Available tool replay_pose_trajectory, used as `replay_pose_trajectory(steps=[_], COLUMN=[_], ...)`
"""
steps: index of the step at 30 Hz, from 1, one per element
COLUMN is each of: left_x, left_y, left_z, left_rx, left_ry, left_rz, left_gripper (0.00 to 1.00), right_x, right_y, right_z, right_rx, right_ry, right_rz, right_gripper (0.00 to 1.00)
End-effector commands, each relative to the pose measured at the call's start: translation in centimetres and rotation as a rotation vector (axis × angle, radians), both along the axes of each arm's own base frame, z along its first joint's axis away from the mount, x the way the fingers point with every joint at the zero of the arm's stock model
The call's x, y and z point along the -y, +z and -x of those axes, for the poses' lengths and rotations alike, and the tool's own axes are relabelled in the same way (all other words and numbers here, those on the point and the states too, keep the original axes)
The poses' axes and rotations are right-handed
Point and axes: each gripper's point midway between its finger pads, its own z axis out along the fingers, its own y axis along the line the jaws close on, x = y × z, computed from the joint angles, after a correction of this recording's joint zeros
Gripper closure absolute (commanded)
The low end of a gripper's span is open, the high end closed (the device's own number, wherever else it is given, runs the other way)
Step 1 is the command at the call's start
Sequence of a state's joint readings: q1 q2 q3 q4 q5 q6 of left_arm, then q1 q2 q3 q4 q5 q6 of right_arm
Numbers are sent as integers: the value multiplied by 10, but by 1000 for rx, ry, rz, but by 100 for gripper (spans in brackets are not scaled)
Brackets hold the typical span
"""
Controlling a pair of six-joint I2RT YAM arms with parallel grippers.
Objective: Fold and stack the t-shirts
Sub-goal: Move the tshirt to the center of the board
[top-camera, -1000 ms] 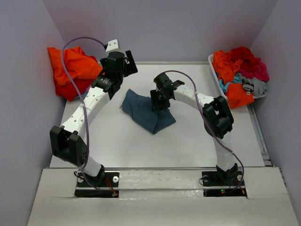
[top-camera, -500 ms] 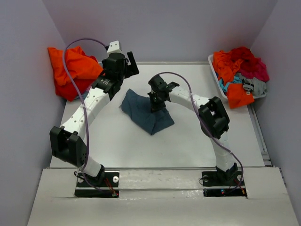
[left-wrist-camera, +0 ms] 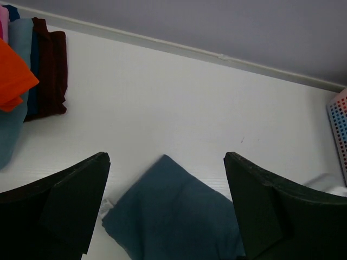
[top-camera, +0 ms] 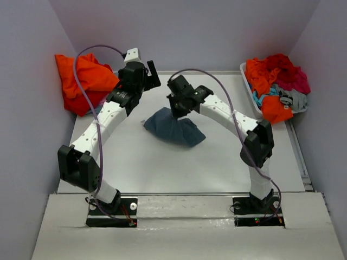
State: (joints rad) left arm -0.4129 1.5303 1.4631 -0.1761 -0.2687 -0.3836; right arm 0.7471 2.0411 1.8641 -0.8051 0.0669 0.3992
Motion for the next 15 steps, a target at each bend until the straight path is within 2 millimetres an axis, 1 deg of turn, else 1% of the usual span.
replay_pose_trajectory(steps=[1, 2, 3, 4, 5, 6, 7, 8, 9, 11, 12, 13, 14, 15], left_x=[4, 4, 4, 4, 4, 4, 4, 4, 6, 6, 6, 6, 5, 5], left_y=[7, 6, 4, 3, 2, 0, -3, -4, -6, -5, -5, -5, -7, -7], left_z=[-2, -2, -1, -1, -1, -1, -2, -2, -3, -3, -2, -3, -3, -3], left_rx=[28, 27, 24, 22, 20, 15, 10, 8, 3, 4, 2, 4, 0, 0], left_ry=[-5, -3, -5, -4, -4, -4, -5, -5, -8, -9, -10, -5, -4, -4], left_rz=[30, 31, 28, 27, 26, 24, 22, 23, 24, 28, 29, 29, 25, 25], left_gripper=[1, 1, 1, 1, 1, 1, 1, 1, 1, 1, 1, 1, 1, 1], right_x=[19, 30, 36, 45, 49, 53, 59, 61, 68, 74, 74, 76, 76, 73], right_y=[195, 220, 246, 275, 287, 303, 308, 318, 327, 331, 335, 345, 348, 344], right_z=[1, 11, 17, 30, 36, 43, 46, 51, 55, 58, 62, 72, 73, 70], right_rx=[379, 435, 486, 544, 572, 605, 619, 646, 665, 690, 705, 729, 754, 759], right_ry=[-76, -95, -108, -123, -127, -131, -135, -139, -149, -163, -161, -147, -138, -136], right_rz=[-157, -150, -176, -213, -233, -266, -273, -295, -308, -280, -279, -305, -322, -313], right_gripper=[93, 93, 93, 93, 93, 93, 93, 93, 93, 93, 93, 93, 93, 93])
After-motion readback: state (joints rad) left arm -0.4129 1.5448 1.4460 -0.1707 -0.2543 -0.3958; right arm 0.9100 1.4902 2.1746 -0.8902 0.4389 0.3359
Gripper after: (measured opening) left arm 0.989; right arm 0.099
